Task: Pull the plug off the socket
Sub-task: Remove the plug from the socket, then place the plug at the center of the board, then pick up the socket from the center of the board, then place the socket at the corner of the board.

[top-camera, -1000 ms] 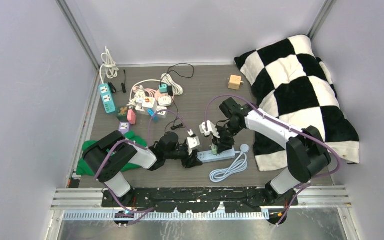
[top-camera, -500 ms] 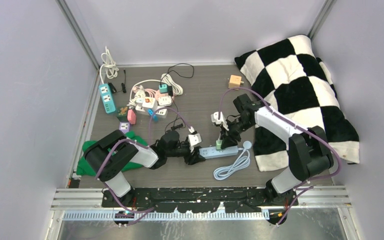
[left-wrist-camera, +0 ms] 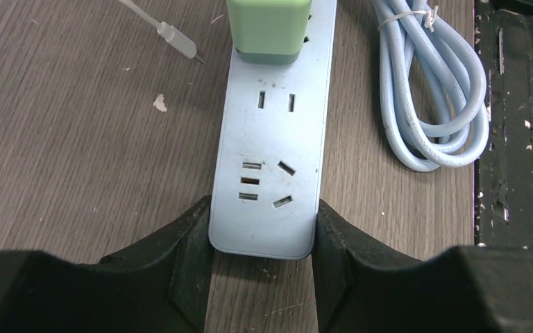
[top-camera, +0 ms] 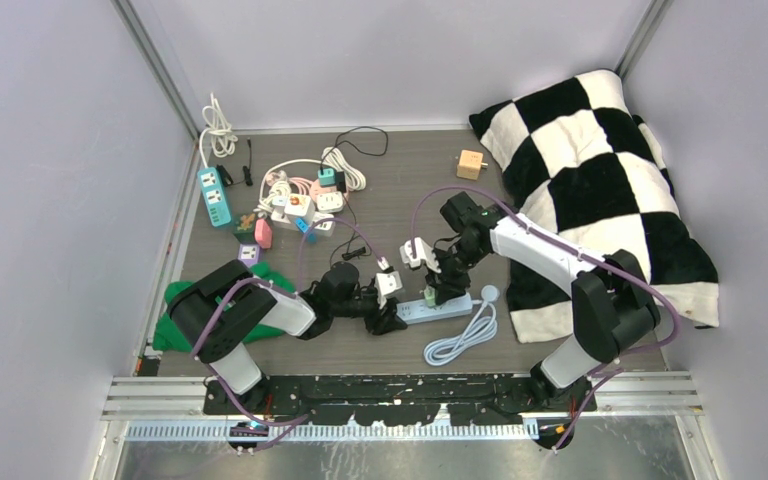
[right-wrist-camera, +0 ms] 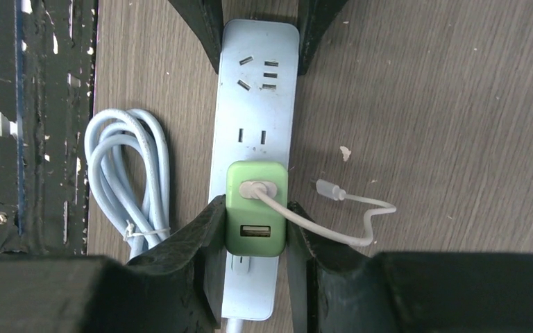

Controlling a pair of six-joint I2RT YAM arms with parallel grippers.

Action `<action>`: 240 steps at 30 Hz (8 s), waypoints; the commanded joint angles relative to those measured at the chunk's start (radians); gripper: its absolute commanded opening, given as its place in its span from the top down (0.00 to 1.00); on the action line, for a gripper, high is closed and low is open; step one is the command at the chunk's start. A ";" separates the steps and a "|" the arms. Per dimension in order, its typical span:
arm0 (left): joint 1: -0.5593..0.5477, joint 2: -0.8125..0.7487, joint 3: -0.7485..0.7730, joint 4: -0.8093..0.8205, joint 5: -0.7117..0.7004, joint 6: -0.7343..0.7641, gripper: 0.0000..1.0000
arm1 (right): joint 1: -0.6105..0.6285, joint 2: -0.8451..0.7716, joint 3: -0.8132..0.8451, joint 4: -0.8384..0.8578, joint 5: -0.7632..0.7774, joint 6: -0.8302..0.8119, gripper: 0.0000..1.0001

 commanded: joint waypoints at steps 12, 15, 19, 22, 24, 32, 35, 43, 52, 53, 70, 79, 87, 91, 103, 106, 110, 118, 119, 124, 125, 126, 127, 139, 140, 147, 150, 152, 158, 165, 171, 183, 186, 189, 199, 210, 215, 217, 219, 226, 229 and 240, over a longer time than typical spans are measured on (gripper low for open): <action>0.023 0.022 0.010 0.014 -0.116 0.002 1.00 | -0.199 -0.047 -0.075 -0.040 -0.227 0.044 0.99; 0.023 0.014 0.007 0.011 -0.117 0.001 1.00 | -0.193 -0.040 -0.034 -0.049 -0.226 0.059 0.99; 0.023 0.006 0.000 0.012 -0.121 -0.006 1.00 | -0.204 -0.026 0.023 -0.067 -0.268 0.092 0.99; 0.023 0.005 -0.001 0.015 -0.117 -0.015 1.00 | -0.240 -0.020 0.064 -0.065 -0.296 0.154 0.99; 0.023 0.004 -0.001 0.016 -0.117 -0.019 1.00 | -0.278 -0.018 0.091 -0.043 -0.294 0.224 0.99; 0.023 -0.010 0.006 0.010 -0.119 -0.027 1.00 | -0.450 0.012 0.181 0.290 -0.061 0.787 0.99; 0.023 -0.013 0.005 0.008 -0.120 -0.030 1.00 | -0.488 0.043 0.224 0.372 0.054 0.884 0.99; 0.022 -0.027 -0.001 0.003 -0.127 -0.040 1.00 | -0.495 0.165 0.307 0.549 0.480 0.991 0.98; 0.023 -0.027 0.004 -0.003 -0.127 -0.042 1.00 | -0.497 0.348 0.465 0.534 0.649 0.950 0.93; 0.023 -0.029 0.005 -0.004 -0.129 -0.040 1.00 | -0.498 0.363 0.480 0.535 0.651 0.945 0.92; 0.022 -0.036 0.012 -0.016 -0.128 -0.039 1.00 | -0.497 0.534 0.641 0.480 0.681 0.939 0.46; 0.022 -0.033 0.025 -0.022 -0.122 -0.039 1.00 | -0.498 0.449 0.615 0.491 0.628 0.938 0.27; 0.022 -0.034 0.042 -0.034 -0.115 -0.042 1.00 | -0.506 0.250 0.519 0.345 0.332 0.756 0.26; 0.022 -0.030 0.052 -0.036 -0.109 -0.041 1.00 | -0.505 0.139 0.445 0.161 -0.032 0.515 0.26; 0.022 -0.033 0.059 -0.039 -0.107 -0.048 1.00 | -0.371 0.060 0.169 -0.378 -0.321 -0.506 0.17; 0.022 -0.036 0.057 -0.040 -0.108 -0.054 0.99 | -0.299 0.048 0.103 -0.245 -0.238 -0.406 0.18; 0.022 -0.040 0.055 -0.040 -0.109 -0.058 1.00 | -0.253 0.046 0.046 -0.118 -0.175 -0.290 0.19; 0.022 -0.041 0.056 -0.040 -0.109 -0.065 1.00 | -0.157 0.057 -0.030 0.075 -0.057 -0.132 0.20; 0.022 -0.043 0.056 -0.040 -0.109 -0.065 0.99 | -0.145 0.062 -0.042 0.096 -0.045 -0.118 0.20; 0.022 -0.046 0.053 -0.040 -0.111 -0.065 1.00 | -0.113 0.070 -0.050 0.136 -0.010 -0.081 0.20; 0.022 -0.045 0.053 -0.040 -0.111 -0.065 1.00 | -0.105 0.070 -0.053 0.140 -0.004 -0.078 0.21; 0.022 -0.045 0.053 -0.039 -0.111 -0.065 1.00 | -0.096 0.071 -0.055 0.146 0.007 -0.073 0.21; 0.022 -0.045 0.054 -0.038 -0.113 -0.065 0.99 | -0.089 0.073 -0.058 0.152 0.019 -0.073 0.22; 0.022 -0.048 0.055 -0.035 -0.119 -0.065 0.99 | -0.033 0.075 -0.092 0.196 0.105 -0.078 0.31; 0.022 -0.049 0.055 -0.035 -0.120 -0.065 0.99 | -0.031 0.076 -0.093 0.197 0.110 -0.078 0.32; 0.022 -0.050 0.053 -0.032 -0.122 -0.065 0.99 | -0.016 0.078 -0.102 0.207 0.130 -0.078 0.42; 0.021 -0.051 0.053 -0.031 -0.125 -0.064 0.99 | -0.014 0.076 -0.104 0.208 0.131 -0.076 0.47; 0.022 -0.053 0.052 -0.030 -0.128 -0.065 0.98 | -0.014 0.077 -0.104 0.209 0.131 -0.075 0.53; 0.022 -0.079 0.046 -0.028 -0.170 -0.087 0.74 | -0.014 0.077 -0.094 0.202 0.121 -0.053 0.76; 0.022 -0.137 0.016 -0.009 -0.229 -0.109 0.34 | -0.023 0.077 -0.077 0.203 0.099 -0.006 0.91; 0.020 -0.183 0.008 -0.009 -0.251 -0.119 0.00 | -0.042 0.079 -0.061 0.204 0.076 0.026 0.99; 0.022 -0.468 0.054 -0.377 -0.366 -0.098 0.00 | -0.172 0.070 0.040 0.171 0.017 0.144 0.99; 0.022 -0.564 0.073 -0.482 -0.444 -0.118 0.00 | -0.208 0.069 0.087 0.156 0.021 0.199 0.99; 0.022 -0.664 0.087 -0.563 -0.567 -0.184 0.00 | -0.239 0.065 0.136 0.147 0.035 0.274 0.99; 0.044 -0.762 0.227 -0.836 -0.697 -0.265 0.00 | -0.344 0.061 0.188 0.087 0.211 0.690 0.99; 0.088 -0.682 0.312 -0.878 -0.652 -0.289 0.00 | -0.471 -0.106 -0.120 0.321 0.587 1.027 0.99; 0.143 -0.677 0.325 -0.863 -0.583 -0.340 0.00 | -0.482 -0.104 -0.177 0.431 0.759 1.182 0.95; 0.155 -0.681 0.332 -0.873 -0.574 -0.359 0.00 | -0.485 -0.092 -0.187 0.462 0.823 1.209 0.91; 0.160 -0.690 0.336 -0.891 -0.572 -0.380 0.00 | -0.501 -0.075 -0.188 0.492 0.856 1.235 0.88; 0.167 -0.751 0.315 -0.932 -0.578 -0.462 0.00 | -0.514 0.031 -0.082 0.493 0.760 1.277 0.73; 0.170 -0.781 0.309 -0.950 -0.588 -0.479 0.00 | -0.515 0.086 -0.031 0.479 0.710 1.274 0.69; 0.191 -0.793 0.345 -1.020 -0.604 -0.506 0.00 | -0.514 0.148 0.043 0.494 0.595 1.275 0.80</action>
